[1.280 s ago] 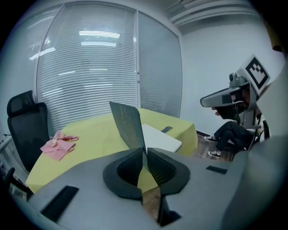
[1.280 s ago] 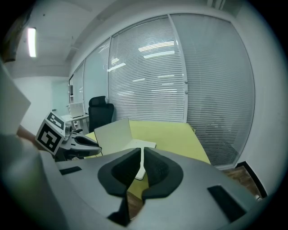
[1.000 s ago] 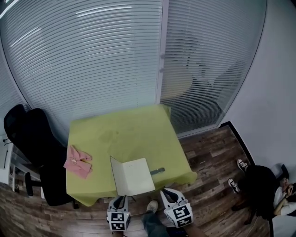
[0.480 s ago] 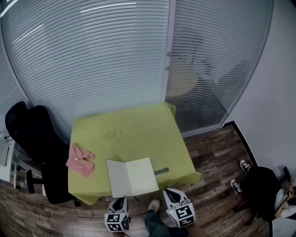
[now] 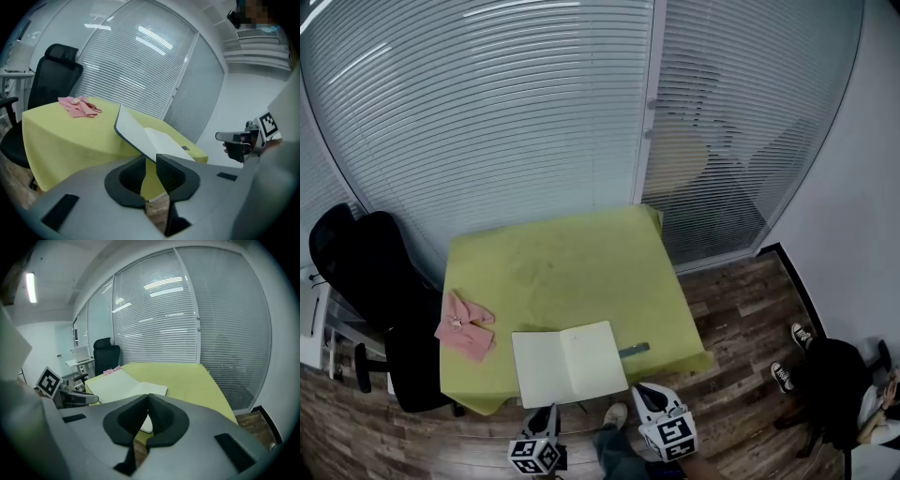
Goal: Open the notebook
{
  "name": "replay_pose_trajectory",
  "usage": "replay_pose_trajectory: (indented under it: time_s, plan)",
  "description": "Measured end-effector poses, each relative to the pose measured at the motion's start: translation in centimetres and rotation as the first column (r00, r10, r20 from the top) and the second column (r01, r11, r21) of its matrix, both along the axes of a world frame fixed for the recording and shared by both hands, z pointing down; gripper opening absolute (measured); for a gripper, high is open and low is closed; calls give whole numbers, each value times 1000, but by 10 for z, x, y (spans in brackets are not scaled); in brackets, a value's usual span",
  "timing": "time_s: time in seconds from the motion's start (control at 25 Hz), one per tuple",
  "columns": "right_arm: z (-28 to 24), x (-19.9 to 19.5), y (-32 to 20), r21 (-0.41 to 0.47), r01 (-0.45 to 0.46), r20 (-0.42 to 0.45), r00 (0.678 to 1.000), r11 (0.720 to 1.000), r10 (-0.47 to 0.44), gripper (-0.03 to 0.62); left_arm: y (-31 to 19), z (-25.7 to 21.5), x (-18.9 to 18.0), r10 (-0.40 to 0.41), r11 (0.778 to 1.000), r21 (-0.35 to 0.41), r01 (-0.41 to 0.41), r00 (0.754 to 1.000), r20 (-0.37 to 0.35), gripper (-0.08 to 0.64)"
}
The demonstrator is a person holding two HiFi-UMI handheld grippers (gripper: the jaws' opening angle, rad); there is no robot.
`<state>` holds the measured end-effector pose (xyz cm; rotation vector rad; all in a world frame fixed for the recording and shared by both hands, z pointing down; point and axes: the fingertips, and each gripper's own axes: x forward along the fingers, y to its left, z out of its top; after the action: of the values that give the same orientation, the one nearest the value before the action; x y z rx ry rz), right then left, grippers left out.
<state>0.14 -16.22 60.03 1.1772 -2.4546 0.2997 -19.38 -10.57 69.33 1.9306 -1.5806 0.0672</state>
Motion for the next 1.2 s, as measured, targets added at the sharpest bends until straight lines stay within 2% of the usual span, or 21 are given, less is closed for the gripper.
replay_pose_trajectory:
  time_s: [0.28, 0.6, 0.64, 0.72, 0.96, 1.08, 1.2]
  plan:
    - [6, -4, -6, -17, 9, -5, 1000, 1000, -10, 14, 2, 19, -7, -56, 998, -32, 53, 994, -92, 104]
    - [4, -4, -5, -11, 2, 1, 1000, 1000, -2, 14, 7, 38, -8, -117, 989, -115, 96, 973, -198, 128]
    - [3, -5, -5, -8, 0, 3, 1000, 1000, 0, 14, 8, 42, -10, -122, 987, -127, 98, 973, -195, 141]
    - [-2, -7, -6, 3, -1, 9, 1000, 1000, 1, 14, 7, 49, -13, -121, 985, -143, 96, 976, -180, 231]
    - [-13, -5, 7, 29, -10, 20, 1000, 1000, 9, 14, 20, 34, -20, -129, 985, -128, 113, 984, -124, 239]
    - [-18, -3, 13, 43, -19, 24, 1000, 999, 18, 14, 24, 17, -26, -134, 989, -79, 127, 987, -89, 239]
    - [-26, 2, 17, 67, -35, 34, 999, 997, 32, 14, 21, -13, -24, -106, 994, -10, 106, 993, -47, 241]
